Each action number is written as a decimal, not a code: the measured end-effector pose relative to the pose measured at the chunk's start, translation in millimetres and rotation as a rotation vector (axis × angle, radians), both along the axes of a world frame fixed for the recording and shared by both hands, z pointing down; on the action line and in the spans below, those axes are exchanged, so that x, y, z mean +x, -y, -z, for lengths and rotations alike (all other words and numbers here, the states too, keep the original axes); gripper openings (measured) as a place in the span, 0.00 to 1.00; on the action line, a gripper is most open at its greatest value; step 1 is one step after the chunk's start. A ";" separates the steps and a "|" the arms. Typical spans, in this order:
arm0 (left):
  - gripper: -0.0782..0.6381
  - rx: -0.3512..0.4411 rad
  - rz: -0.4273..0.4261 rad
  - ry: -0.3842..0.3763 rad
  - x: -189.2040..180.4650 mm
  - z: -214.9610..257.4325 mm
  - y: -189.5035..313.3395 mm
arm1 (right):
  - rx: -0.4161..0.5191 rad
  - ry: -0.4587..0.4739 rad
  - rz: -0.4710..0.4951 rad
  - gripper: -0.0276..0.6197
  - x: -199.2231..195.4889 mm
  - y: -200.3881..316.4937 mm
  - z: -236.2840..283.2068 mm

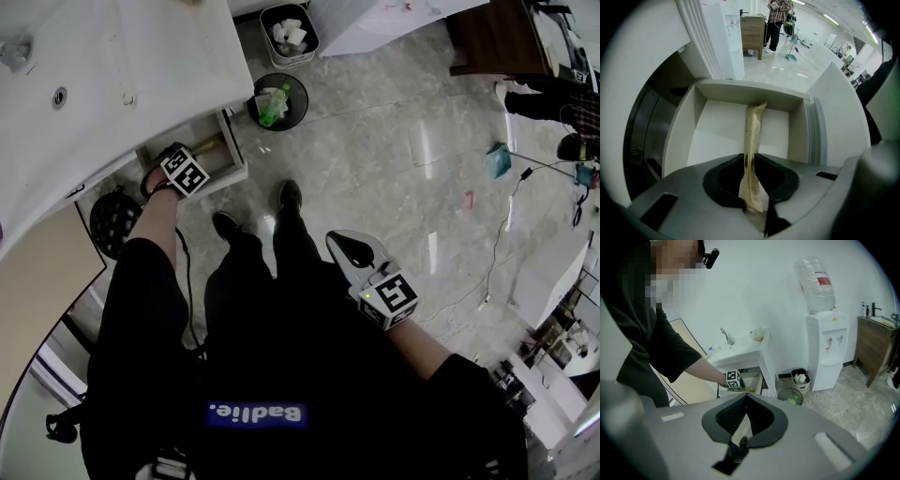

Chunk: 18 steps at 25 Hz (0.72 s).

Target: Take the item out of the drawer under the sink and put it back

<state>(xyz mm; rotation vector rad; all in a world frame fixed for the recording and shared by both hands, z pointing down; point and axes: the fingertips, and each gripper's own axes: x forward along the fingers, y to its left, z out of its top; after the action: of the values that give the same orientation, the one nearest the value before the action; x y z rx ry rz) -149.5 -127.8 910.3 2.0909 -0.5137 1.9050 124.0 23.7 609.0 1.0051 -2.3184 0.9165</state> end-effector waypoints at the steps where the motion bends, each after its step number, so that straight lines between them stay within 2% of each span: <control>1: 0.18 0.001 0.005 -0.002 -0.2 2.9 0.5 | 0.004 0.002 -0.002 0.05 0.7 0.7 1.4; 8: 0.20 0.035 0.045 -0.022 -0.5 33.7 1.7 | 0.040 0.032 0.008 0.05 -3.4 7.3 15.5; 18: 0.20 0.125 0.109 -0.090 0.7 115.5 -16.3 | 0.127 0.092 0.060 0.05 -31.5 28.1 47.7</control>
<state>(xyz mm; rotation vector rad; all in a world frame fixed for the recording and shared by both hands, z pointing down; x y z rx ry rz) -148.8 -111.5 794.8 2.1653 -0.7272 1.7508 92.5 -4.4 561.2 0.9563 -2.4969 0.8165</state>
